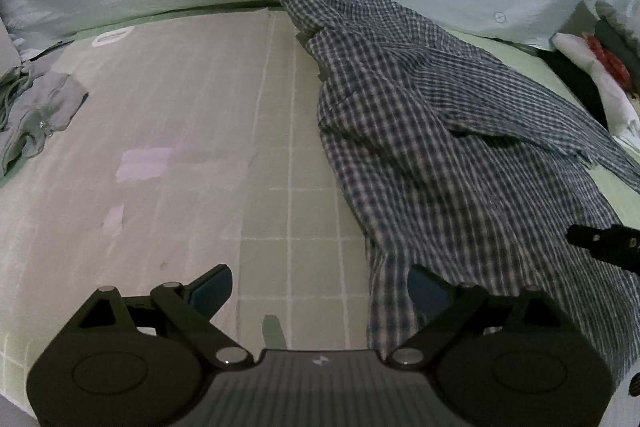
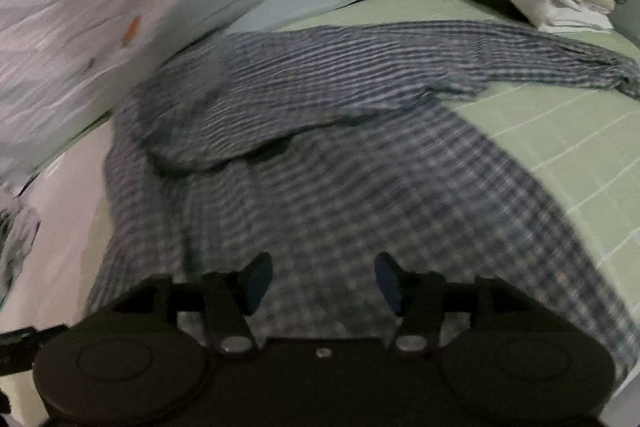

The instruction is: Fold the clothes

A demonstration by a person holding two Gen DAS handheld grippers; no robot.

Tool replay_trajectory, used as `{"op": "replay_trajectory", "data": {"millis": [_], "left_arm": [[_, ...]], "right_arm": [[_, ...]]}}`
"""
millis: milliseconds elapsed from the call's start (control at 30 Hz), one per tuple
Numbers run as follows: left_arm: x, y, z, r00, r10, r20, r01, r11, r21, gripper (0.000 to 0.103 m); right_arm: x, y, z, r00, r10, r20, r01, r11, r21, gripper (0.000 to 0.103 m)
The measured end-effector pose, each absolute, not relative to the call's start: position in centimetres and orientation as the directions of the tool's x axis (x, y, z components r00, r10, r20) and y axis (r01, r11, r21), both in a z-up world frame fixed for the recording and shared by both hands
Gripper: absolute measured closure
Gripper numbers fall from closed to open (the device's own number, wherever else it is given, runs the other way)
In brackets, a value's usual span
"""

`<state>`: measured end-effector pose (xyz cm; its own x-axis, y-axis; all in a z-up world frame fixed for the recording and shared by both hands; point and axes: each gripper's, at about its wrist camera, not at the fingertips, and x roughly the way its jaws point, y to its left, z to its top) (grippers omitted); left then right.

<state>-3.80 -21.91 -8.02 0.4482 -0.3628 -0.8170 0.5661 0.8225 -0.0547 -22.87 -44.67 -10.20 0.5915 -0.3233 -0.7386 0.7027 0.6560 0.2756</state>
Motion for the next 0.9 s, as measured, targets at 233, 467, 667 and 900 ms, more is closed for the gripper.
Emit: {"op": "replay_trajectory", "data": {"millis": [233, 467, 667, 900], "left_arm": [[-0.6, -25.1, -8.7, 0.482, -0.311, -0.819, 0.517, 0.856, -0.021, 0.009], [3.9, -28.9, -10.1, 0.505, -0.269, -0.820, 0.481, 0.876, 0.009, 0.009], [7.4, -32.2, -11.2, 0.485, -0.224, -0.845, 0.480, 0.876, 0.043, 0.009], [8.5, -33.3, -12.5, 0.463, -0.187, -0.866, 0.489, 0.869, 0.073, 0.002]], "right_arm": [[-21.1, -50.9, -10.4, 0.560, -0.399, -0.726, 0.751, 0.614, 0.242, 0.034], [-18.1, -59.0, -11.2, 0.515, -0.500, -0.697, 0.808, 0.554, 0.199, 0.027], [-15.4, -63.7, -12.1, 0.458, -0.522, -0.720, 0.822, 0.557, 0.119, 0.025], [-14.2, -64.4, -13.1, 0.479, -0.504, -0.719, 0.763, 0.644, 0.057, 0.065]]}}
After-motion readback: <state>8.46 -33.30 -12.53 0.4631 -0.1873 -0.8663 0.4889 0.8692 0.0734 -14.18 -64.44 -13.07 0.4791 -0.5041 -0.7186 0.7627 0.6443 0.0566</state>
